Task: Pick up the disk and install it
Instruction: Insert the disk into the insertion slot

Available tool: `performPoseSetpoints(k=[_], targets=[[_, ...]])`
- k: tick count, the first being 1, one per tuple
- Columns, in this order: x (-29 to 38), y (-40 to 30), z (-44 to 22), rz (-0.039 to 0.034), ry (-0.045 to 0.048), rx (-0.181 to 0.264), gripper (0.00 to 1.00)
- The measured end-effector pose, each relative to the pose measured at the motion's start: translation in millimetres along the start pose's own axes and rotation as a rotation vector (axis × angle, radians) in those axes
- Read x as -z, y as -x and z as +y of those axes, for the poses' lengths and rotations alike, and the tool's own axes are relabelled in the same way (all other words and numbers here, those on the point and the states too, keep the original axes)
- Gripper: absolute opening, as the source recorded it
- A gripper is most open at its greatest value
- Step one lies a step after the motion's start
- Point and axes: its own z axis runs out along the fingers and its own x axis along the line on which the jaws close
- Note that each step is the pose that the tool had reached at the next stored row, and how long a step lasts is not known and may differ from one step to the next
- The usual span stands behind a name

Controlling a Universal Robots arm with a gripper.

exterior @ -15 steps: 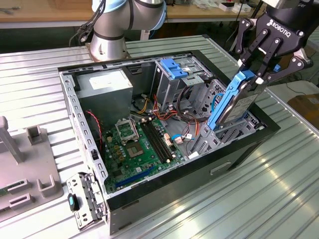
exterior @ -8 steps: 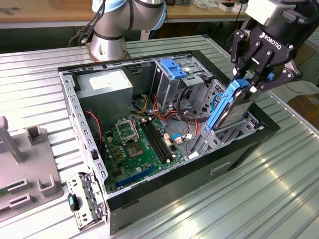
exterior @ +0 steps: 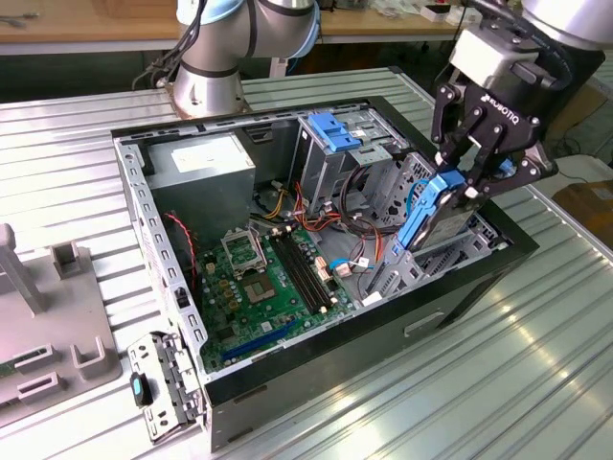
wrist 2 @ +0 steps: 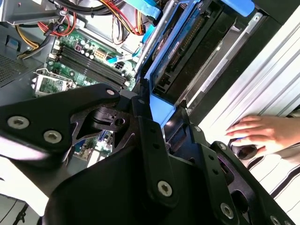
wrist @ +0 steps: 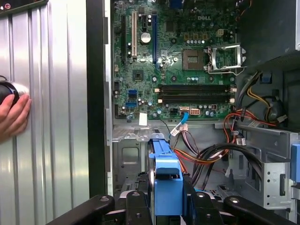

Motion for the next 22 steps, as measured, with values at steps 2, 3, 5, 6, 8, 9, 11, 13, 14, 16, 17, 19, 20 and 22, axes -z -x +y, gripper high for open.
performPoseSetpoints(k=[2, 3, 5, 6, 8, 9, 11, 13, 14, 16, 17, 19, 20, 22], targets=[[-5.9, -0.1, 0.2, -0.0001, -0.0001, -0.001, 0.36], [-9.2, -0.1, 0.3, -0.0001, -0.0001, -0.002, 0.36], [-13.1, -0.2, 0.4, -0.0002, -0.0001, -0.003, 0.36], [-16.5, -0.2, 0.4, -0.0002, -0.0001, -0.004, 0.36], [-20.2, -0.3, 0.5, -0.0002, -0.0001, -0.004, 0.36], [-26.0, -0.3, 0.6, -0.0002, -0.0001, -0.005, 0.36], [-29.2, -0.4, 0.7, -0.0002, -0.0001, -0.006, 0.36], [-35.6, -0.5, 0.8, -0.0001, -0.0001, -0.007, 0.36], [-37.7, -0.5, 0.8, -0.0003, -0.0001, -0.007, 0.36], [-38.3, -0.5, 0.9, 0.0000, -0.0001, -0.007, 0.36], [-38.3, -0.5, 0.9, 0.0001, -0.0001, -0.007, 0.36], [-38.4, -0.5, 0.9, 0.0000, -0.0002, -0.007, 0.36], [-38.5, -0.5, 0.9, -0.0001, -0.0001, -0.007, 0.36], [-38.5, -0.5, 0.9, -0.0002, -0.0001, -0.007, 0.38]])
